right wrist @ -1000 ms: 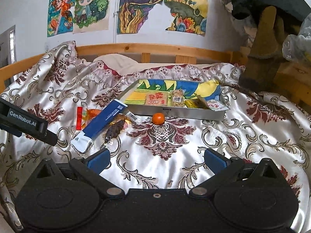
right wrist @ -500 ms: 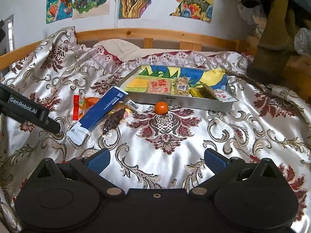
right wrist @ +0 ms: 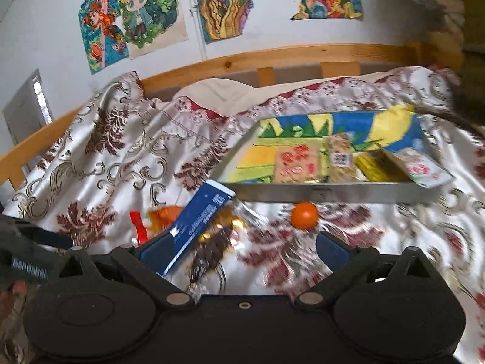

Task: Organize snacks
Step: 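Grasp the blue stick pack with the left tool while the right tool grasps the dark dried-fish snack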

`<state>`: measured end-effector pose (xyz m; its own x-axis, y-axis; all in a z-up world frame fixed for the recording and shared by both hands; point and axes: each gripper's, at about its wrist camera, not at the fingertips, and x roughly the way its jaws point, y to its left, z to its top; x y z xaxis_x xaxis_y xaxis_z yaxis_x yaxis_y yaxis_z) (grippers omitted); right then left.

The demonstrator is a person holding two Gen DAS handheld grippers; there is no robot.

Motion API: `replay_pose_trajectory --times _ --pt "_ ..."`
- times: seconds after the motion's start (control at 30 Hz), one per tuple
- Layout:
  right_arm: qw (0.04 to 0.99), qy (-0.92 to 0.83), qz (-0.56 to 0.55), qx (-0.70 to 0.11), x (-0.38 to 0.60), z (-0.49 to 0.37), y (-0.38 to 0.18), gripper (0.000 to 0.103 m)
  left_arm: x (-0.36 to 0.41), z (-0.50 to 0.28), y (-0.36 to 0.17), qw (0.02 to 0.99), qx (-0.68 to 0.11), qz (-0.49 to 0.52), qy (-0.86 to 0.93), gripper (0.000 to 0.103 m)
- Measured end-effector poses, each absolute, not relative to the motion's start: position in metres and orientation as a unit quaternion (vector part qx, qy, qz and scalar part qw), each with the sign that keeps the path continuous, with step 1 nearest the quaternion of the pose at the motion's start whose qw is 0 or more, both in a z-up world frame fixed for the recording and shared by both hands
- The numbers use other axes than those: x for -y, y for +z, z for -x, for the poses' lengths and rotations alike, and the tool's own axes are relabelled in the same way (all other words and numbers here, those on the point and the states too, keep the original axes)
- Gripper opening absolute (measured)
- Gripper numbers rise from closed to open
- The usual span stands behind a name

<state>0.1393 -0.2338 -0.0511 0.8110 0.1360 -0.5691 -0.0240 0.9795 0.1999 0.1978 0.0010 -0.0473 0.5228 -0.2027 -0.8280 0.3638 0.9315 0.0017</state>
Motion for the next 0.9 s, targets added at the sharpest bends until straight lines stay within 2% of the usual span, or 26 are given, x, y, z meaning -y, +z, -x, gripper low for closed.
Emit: replay_pose_trajectory --times 0.13,0.2,0.37,0.5,0.6,0.77,0.9 --pt "0.938 0.071 -0.126 -0.317 0.236 -0.157 -0.063 0.089 0.012 -0.198 -0.052 0.870 -0.436 -0.133 -0.188 0.102" --pt "0.930 0.080 -0.135 -0.332 0.235 -0.165 -0.070 0.078 0.019 -0.196 -0.055 0.872 -0.422 -0.158 -0.195 0.099" --pt "0.916 0.102 -0.141 -0.361 0.227 -0.179 -0.085 0.076 0.031 -0.198 -0.064 0.868 -0.410 -0.179 -0.217 0.089" --pt "0.910 0.112 -0.140 -0.375 0.222 -0.186 -0.091 0.074 0.037 -0.202 -0.072 0.863 -0.408 -0.185 -0.233 0.075" --pt "0.904 0.118 -0.147 -0.385 0.222 -0.193 -0.096 0.072 0.044 -0.203 -0.079 0.858 -0.403 -0.200 -0.248 0.071" --pt "0.891 0.116 -0.171 -0.405 0.223 -0.210 -0.108 0.072 0.051 -0.203 -0.088 0.852 -0.395 -0.234 -0.252 0.071" --pt "0.884 0.107 -0.188 -0.415 0.225 -0.218 -0.116 0.072 0.050 -0.209 -0.092 0.848 -0.406 -0.225 -0.257 0.061"
